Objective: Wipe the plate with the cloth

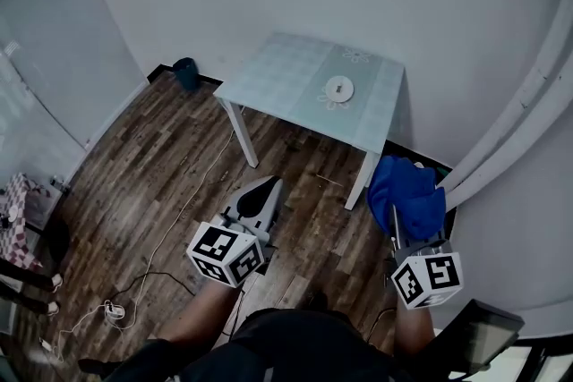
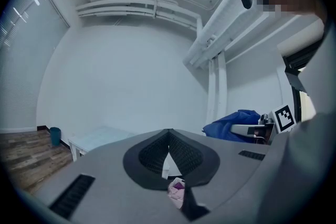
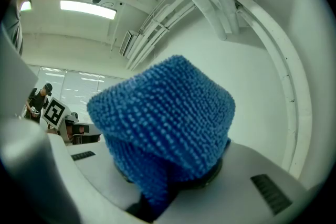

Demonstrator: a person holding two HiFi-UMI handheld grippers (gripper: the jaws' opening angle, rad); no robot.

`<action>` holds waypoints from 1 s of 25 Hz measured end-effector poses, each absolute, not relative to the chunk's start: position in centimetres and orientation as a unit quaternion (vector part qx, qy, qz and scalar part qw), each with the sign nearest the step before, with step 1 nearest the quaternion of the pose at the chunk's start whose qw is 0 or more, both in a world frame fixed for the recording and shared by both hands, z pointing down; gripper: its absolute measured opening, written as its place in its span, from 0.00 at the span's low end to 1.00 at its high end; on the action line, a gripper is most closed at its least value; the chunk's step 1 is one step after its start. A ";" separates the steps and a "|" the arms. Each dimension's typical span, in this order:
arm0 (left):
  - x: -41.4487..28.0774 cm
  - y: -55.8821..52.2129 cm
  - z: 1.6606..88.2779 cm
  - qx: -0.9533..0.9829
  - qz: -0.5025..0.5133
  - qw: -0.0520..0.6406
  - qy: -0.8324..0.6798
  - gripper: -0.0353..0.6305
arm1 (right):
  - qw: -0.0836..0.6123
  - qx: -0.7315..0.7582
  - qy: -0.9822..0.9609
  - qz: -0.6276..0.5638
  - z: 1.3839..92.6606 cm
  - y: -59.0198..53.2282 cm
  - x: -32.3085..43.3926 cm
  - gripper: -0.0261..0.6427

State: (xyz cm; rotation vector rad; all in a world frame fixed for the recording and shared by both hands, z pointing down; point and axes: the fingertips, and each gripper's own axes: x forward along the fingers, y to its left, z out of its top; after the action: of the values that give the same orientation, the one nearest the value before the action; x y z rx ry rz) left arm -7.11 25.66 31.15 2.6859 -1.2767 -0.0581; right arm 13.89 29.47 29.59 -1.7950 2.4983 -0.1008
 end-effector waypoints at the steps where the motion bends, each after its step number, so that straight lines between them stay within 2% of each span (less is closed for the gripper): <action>1: -6.8 25.1 31.2 0.898 -0.020 0.086 -0.431 0.07 | 0.031 -0.580 0.813 -0.033 29.6 28.8 14.3 0.14; 12: -6.1 18.7 32.6 0.898 -0.014 0.097 -0.428 0.07 | 0.022 -0.583 0.811 -0.042 30.9 21.8 15.0 0.14; 25: -10.0 6.1 32.0 0.914 -0.032 0.108 -0.391 0.07 | 0.015 -0.608 0.793 -0.035 29.4 9.8 10.4 0.14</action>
State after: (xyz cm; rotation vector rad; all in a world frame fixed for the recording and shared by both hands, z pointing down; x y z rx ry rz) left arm -9.99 6.11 31.99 2.6886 -1.1510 -0.0929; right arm 10.42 9.77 29.36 -1.8914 2.4688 -0.1091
